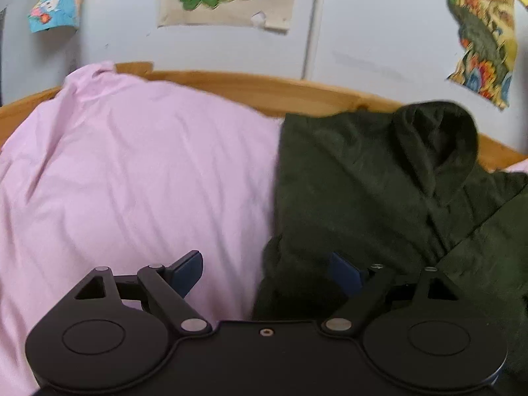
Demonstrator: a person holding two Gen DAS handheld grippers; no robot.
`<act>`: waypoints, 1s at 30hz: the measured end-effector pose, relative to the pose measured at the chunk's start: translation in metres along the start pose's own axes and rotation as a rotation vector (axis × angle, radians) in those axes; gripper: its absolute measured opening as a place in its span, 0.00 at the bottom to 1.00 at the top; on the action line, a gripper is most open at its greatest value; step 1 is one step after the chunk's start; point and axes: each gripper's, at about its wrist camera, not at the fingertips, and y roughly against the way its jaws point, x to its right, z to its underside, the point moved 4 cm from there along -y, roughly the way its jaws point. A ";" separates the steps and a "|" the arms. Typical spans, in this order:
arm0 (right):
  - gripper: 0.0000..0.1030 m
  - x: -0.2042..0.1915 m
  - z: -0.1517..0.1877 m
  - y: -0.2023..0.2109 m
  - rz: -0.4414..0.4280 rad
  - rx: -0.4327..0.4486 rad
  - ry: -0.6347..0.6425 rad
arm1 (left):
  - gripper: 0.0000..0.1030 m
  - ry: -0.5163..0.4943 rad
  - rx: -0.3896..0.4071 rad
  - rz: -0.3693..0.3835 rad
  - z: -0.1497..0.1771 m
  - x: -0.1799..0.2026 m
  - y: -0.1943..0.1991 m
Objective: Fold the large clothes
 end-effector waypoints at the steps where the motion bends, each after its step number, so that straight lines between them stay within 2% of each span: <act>1: 0.44 0.001 0.001 0.005 -0.010 0.001 -0.017 | 0.83 -0.008 0.011 0.019 -0.006 0.003 -0.002; 2: 0.56 0.005 0.000 0.010 -0.026 0.011 -0.049 | 0.83 -0.025 0.022 0.037 -0.013 0.008 -0.004; 3: 0.63 0.011 -0.004 0.014 -0.045 0.031 -0.101 | 0.83 -0.043 0.031 0.054 -0.020 0.013 -0.007; 6: 0.71 0.032 -0.020 0.018 -0.030 0.086 -0.227 | 0.83 -0.099 0.042 0.107 -0.036 0.036 -0.020; 8: 0.71 0.050 -0.028 0.009 -0.014 0.096 -0.306 | 0.82 -0.167 -0.022 0.137 -0.044 0.057 -0.041; 10: 0.71 0.068 -0.032 -0.011 -0.028 0.068 -0.387 | 0.63 -0.192 -0.129 0.162 -0.046 0.073 -0.065; 11: 0.70 0.072 -0.033 -0.021 -0.024 0.051 -0.400 | 0.59 -0.172 -0.171 0.182 -0.047 0.077 -0.074; 12: 0.69 0.074 -0.033 -0.027 -0.023 0.040 -0.397 | 0.57 -0.127 -0.209 0.204 -0.049 0.080 -0.082; 13: 0.69 0.073 -0.035 -0.036 -0.027 0.029 -0.381 | 0.58 -0.083 -0.214 0.212 -0.050 0.081 -0.085; 15: 0.68 0.066 -0.038 -0.046 -0.029 0.019 -0.335 | 0.65 -0.027 -0.206 0.227 -0.054 0.085 -0.087; 17: 0.68 0.057 -0.036 -0.050 -0.040 0.018 -0.292 | 0.67 -0.035 -0.215 0.223 -0.055 0.091 -0.089; 22: 0.67 0.040 -0.030 -0.050 -0.015 0.007 -0.208 | 0.63 -0.054 -0.329 0.143 -0.049 0.110 -0.106; 23: 0.63 0.038 -0.029 -0.050 -0.010 0.005 -0.204 | 0.58 -0.062 -0.341 0.118 -0.048 0.112 -0.109; 24: 0.55 0.036 -0.029 -0.050 -0.007 0.002 -0.203 | 0.32 -0.072 -0.350 0.083 -0.047 0.116 -0.112; 25: 0.49 0.035 -0.027 -0.051 -0.003 -0.003 -0.199 | 0.00 -0.074 -0.362 0.059 -0.046 0.117 -0.115; 27: 0.22 0.033 -0.026 -0.053 0.010 -0.015 -0.187 | 0.00 -0.030 -0.367 0.042 -0.046 0.115 -0.119; 30: 0.13 0.030 -0.029 -0.045 0.013 0.015 -0.174 | 0.00 0.017 -0.297 0.052 -0.052 0.109 -0.107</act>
